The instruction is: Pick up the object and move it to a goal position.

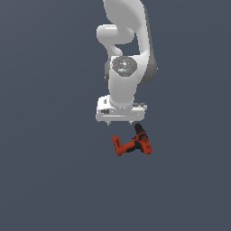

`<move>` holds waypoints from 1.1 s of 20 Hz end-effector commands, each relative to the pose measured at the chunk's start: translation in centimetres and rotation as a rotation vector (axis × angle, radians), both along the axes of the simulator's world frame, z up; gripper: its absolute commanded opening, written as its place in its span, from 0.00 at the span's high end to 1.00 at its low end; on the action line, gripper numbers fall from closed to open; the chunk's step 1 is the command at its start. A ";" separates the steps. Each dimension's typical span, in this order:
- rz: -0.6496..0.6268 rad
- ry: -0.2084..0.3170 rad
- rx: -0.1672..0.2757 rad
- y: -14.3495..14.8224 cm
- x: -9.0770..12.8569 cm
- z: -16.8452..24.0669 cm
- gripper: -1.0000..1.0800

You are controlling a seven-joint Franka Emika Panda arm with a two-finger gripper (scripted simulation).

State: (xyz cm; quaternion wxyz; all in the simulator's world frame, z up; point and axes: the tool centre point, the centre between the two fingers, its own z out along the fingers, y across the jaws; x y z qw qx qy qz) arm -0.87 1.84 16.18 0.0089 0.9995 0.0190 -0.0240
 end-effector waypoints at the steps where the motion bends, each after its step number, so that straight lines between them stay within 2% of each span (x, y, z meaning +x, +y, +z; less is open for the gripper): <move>1: 0.000 0.000 0.000 0.0 0.0 0.0 0.19; 11: -0.030 -0.003 0.000 -0.8 0.2 -0.2 0.19; 22: 0.017 -0.041 0.023 1.3 0.1 -2.2 0.19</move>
